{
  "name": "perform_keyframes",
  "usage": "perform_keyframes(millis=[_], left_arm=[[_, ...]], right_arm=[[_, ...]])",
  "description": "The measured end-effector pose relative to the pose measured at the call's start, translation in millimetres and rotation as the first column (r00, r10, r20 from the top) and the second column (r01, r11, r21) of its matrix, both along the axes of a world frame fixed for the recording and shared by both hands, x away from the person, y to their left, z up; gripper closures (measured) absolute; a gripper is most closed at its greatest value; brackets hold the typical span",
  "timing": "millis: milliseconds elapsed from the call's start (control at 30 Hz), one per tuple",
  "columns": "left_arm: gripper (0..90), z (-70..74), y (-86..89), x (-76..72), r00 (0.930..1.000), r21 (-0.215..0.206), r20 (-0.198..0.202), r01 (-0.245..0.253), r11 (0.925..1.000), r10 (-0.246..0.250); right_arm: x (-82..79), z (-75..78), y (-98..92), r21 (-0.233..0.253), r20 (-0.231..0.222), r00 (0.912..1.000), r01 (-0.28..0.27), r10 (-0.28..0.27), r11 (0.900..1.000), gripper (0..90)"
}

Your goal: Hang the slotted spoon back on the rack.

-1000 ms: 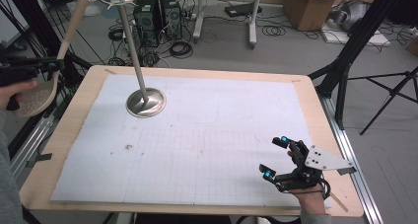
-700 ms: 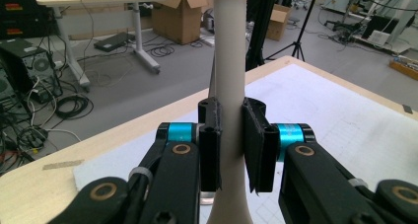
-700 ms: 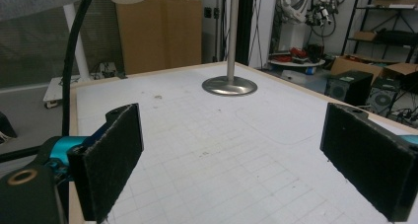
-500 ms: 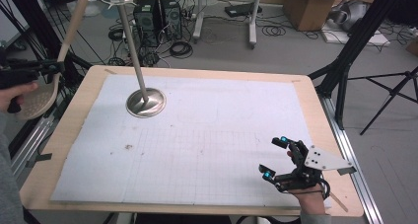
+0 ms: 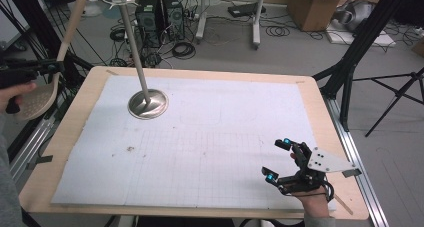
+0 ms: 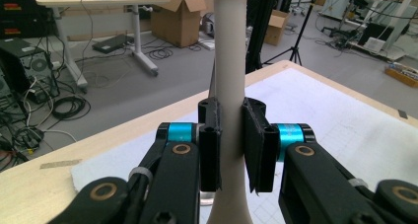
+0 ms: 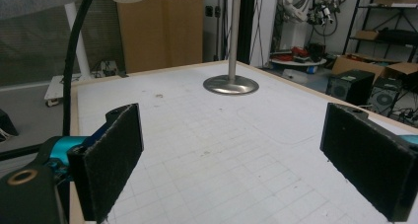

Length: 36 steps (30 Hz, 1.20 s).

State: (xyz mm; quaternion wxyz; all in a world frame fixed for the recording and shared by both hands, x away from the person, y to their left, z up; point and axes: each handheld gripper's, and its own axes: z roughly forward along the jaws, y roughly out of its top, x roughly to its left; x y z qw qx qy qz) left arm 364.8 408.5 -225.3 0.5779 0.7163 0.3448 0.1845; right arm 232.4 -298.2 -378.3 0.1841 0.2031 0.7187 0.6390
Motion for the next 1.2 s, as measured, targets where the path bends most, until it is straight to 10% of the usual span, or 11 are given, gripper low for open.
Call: perform_keyframes(millis=[1200], left_arm=[[78.1,-8.5,-14.3,9.7,0.9991,0.015,-0.035,0.026,0.9995,-0.025]], right_arm=[[0.1,-0.3,-1.1,0.0,-0.002,1.0,0.0,0.0,1.0,8.1]])
